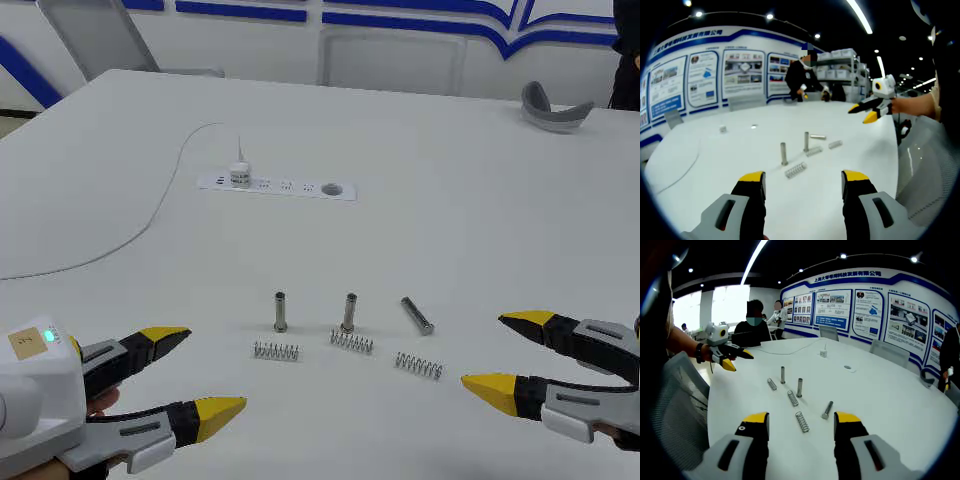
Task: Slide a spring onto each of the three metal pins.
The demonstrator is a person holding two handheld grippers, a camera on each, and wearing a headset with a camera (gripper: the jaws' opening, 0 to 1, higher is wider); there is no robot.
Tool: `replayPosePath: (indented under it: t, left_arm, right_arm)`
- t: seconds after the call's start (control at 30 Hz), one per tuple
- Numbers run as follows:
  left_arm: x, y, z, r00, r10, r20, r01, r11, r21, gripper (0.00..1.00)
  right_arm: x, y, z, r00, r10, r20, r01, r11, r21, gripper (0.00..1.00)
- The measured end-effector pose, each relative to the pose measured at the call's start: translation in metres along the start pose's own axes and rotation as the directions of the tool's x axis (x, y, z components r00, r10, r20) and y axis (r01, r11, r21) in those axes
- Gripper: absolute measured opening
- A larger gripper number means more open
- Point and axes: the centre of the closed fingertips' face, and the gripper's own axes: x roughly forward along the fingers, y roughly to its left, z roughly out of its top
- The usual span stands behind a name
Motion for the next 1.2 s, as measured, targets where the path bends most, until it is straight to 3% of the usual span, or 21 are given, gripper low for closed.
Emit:
replayPosePath:
  t: [0.33,0.67,1.2]
  left_arm:
    - [0.0,0.0,-0.001,1.0,-0.001,0.002,0.001,1.0,-0.001,0.62]
    - [0.0,0.0,0.002,1.0,-0.001,0.005,0.001,1.0,0.004,0.62]
    - [0.0,0.0,0.0,1.0,0.0,0.001,0.0,1.0,0.004,0.62]
  right_arm:
    - [-0.001,-0.003,0.001,0.9999,-0.01,-0.005,0.01,1.0,0.0,0.53]
    - [0.001,-0.016,0.005,0.9996,-0.026,-0.011,0.026,1.0,-0.011,0.53]
    - [0.025,-0.035,0.022,0.9991,-0.029,-0.032,0.029,0.999,-0.029,0.52]
